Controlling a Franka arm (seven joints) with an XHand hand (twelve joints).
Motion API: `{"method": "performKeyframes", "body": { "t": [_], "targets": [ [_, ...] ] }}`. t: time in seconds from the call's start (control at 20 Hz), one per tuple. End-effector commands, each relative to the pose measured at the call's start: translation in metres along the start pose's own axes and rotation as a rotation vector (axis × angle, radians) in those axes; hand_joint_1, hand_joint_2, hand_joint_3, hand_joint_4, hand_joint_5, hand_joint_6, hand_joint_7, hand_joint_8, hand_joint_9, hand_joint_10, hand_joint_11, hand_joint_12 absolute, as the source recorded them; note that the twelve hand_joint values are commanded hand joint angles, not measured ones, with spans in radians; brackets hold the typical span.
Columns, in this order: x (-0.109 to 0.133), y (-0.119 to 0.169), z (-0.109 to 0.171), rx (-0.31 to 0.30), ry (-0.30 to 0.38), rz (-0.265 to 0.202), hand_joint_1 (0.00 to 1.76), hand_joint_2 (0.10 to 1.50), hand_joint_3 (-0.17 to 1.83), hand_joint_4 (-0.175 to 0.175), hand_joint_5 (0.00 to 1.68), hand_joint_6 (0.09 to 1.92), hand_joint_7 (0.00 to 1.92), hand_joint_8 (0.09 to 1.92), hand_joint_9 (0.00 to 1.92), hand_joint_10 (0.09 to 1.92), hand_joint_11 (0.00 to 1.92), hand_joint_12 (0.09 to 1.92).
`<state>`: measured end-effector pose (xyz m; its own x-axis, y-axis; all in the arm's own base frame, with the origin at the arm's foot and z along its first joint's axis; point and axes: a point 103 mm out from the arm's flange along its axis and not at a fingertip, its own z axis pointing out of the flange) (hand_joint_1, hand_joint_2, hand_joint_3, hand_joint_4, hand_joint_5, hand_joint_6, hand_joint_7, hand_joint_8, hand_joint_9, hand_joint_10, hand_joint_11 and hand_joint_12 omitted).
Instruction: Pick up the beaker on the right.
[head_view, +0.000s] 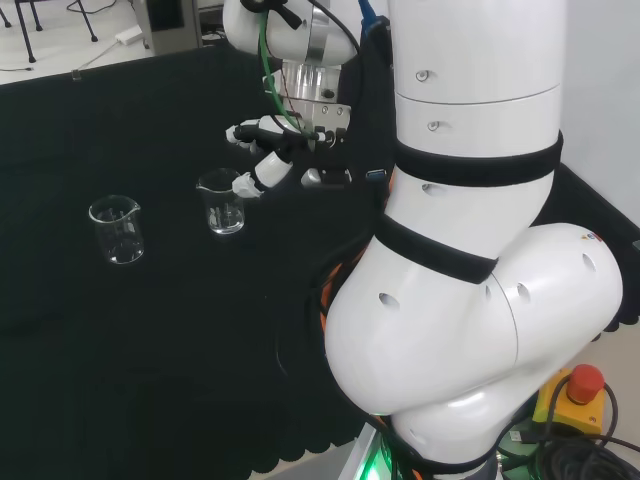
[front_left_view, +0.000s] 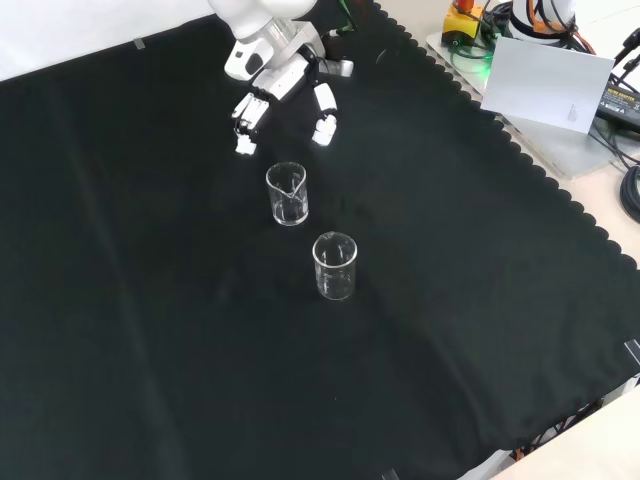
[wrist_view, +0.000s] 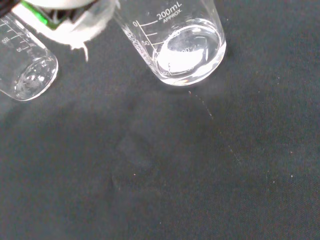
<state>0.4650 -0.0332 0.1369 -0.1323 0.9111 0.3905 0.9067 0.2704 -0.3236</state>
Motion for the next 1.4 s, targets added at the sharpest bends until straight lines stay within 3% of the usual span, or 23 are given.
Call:
{"method": "performKeyframes", "body": {
  "t": [0.05,0.3,0.65,1.4],
  "targets": [
    [-0.008,0.012,0.006,0.008,0.044,-0.017,0.76,0.49,0.66,-0.009,0.14,0.09,0.08,0.56,0.21,0.72,0.0,1.14],
    [-0.016,0.022,0.012,0.001,0.098,-0.037,0.76,0.49,0.65,-0.013,0.15,0.09,0.09,0.56,0.22,0.72,0.0,1.13],
    [-0.022,0.026,0.014,-0.023,0.172,-0.107,0.77,0.49,0.65,-0.021,0.18,0.09,0.15,0.58,0.28,0.7,0.0,1.19],
    [-0.022,0.029,0.041,-0.014,0.221,-0.161,0.8,0.49,0.65,-0.026,0.2,0.09,0.19,0.58,0.32,0.66,0.0,1.23]
  ]
}}
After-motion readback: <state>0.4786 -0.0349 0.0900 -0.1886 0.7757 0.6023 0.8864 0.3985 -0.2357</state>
